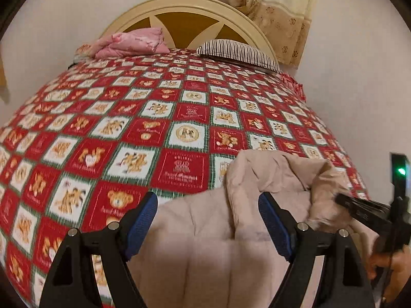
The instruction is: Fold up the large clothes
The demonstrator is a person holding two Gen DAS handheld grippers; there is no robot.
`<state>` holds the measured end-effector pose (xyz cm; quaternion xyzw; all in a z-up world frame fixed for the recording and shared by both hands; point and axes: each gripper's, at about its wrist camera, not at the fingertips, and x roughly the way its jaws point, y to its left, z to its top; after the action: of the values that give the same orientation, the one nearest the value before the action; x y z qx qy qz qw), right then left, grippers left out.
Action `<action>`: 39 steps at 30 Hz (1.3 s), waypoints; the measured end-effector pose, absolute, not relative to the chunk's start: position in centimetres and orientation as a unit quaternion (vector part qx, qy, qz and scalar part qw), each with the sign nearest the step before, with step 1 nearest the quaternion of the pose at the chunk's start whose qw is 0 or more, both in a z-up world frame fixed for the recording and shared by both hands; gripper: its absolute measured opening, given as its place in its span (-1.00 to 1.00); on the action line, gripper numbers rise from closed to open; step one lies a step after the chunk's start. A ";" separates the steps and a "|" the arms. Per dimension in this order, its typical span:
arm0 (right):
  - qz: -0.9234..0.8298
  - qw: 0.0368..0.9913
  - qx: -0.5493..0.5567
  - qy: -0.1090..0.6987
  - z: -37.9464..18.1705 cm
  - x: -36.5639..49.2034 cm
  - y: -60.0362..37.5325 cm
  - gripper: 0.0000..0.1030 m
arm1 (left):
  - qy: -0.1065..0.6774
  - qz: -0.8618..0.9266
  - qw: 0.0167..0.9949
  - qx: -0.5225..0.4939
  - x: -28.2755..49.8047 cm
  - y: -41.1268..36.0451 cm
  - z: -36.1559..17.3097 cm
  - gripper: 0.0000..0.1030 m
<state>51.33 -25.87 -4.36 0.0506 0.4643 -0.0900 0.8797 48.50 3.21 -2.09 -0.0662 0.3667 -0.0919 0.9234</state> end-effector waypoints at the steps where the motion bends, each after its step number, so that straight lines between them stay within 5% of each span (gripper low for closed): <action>1: -0.094 0.880 0.052 0.462 -4.5 51.0 -26.4 -0.75 | 0.362 -0.094 0.925 -0.071 48.7 3.1 -2.1 0.58; 9: -0.117 0.883 0.071 0.449 -10.5 48.2 -29.7 -0.85 | 0.391 -0.116 0.907 -0.102 50.5 2.5 -3.8 0.58; 23: -0.077 0.898 0.180 0.393 -10.7 46.7 -32.1 -0.85 | 0.481 -0.159 0.858 -0.089 53.1 -1.9 -9.5 0.57; 24: -0.077 0.899 0.180 0.393 -10.7 46.7 -32.1 -0.85 | 0.474 -0.166 0.860 -0.090 53.0 -2.2 -9.3 0.31; 25: -0.077 0.899 0.181 0.392 -10.7 46.7 -32.1 -0.85 | 0.470 -0.186 0.857 -0.101 53.0 -2.4 -9.0 -0.38; 26: -0.076 0.899 0.183 0.391 -10.8 46.7 -32.1 -0.85 | 0.475 -0.212 0.845 -0.122 53.0 -2.6 -8.7 -0.64; 34: -0.076 0.899 0.184 0.391 -10.8 46.6 -32.2 -0.85 | 0.447 -0.145 0.883 -0.017 51.0 -3.7 -7.5 -0.79; 39: -0.075 0.899 0.184 0.390 -10.8 46.6 -32.2 -0.85 | 0.467 -0.134 0.871 -0.080 51.3 -1.0 -10.8 -0.73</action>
<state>46.61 -32.19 -10.75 0.1844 0.3902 -0.0750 0.8989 51.32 -1.03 -10.83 -0.0796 0.4667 -0.1340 0.8706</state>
